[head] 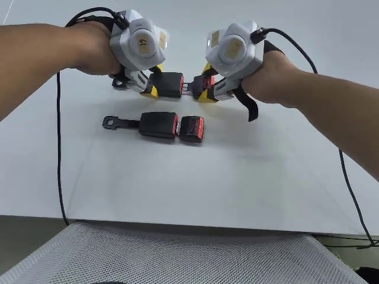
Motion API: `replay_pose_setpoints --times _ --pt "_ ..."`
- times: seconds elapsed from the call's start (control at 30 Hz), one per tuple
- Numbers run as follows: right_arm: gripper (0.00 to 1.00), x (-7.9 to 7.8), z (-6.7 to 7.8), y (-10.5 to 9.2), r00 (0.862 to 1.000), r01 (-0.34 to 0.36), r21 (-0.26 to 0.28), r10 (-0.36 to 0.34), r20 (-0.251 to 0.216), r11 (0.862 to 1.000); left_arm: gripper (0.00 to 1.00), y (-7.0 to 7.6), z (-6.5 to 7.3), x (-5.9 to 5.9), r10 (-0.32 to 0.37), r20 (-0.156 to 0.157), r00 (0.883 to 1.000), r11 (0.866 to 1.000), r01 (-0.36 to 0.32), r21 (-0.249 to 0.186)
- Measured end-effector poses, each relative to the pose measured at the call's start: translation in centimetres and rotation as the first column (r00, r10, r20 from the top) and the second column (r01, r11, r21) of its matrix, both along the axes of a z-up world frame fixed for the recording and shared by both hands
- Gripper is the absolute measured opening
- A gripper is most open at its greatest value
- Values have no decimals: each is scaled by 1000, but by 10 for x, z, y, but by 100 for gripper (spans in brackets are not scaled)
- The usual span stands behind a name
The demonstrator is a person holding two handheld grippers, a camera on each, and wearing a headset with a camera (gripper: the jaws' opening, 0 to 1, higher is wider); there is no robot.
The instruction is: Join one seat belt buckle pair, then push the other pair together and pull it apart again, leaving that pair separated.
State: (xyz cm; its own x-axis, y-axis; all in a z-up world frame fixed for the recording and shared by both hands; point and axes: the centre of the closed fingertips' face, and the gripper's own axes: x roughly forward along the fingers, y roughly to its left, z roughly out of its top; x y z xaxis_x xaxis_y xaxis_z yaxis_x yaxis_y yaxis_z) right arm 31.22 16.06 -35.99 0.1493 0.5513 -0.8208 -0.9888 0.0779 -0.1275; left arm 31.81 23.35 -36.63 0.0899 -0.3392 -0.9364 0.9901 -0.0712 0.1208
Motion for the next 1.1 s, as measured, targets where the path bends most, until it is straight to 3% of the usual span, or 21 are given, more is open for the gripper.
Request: replay_pose_setpoints --times 0.3,0.67,1.1 --pt "33 -8 -3 -30 1000 30 -16 -30 4 999 31 1 0 0 9 8 1000 1000 -9 -5" --pt "34 -17 -12 -106 995 103 -36 -103 -1 994 32 1 0 1 8 8 1000 1000 -8 2" --pt "34 -22 -14 -167 994 107 -130 -106 16 986 32 1 -1 1 26 12 1000 1000 -26 16"
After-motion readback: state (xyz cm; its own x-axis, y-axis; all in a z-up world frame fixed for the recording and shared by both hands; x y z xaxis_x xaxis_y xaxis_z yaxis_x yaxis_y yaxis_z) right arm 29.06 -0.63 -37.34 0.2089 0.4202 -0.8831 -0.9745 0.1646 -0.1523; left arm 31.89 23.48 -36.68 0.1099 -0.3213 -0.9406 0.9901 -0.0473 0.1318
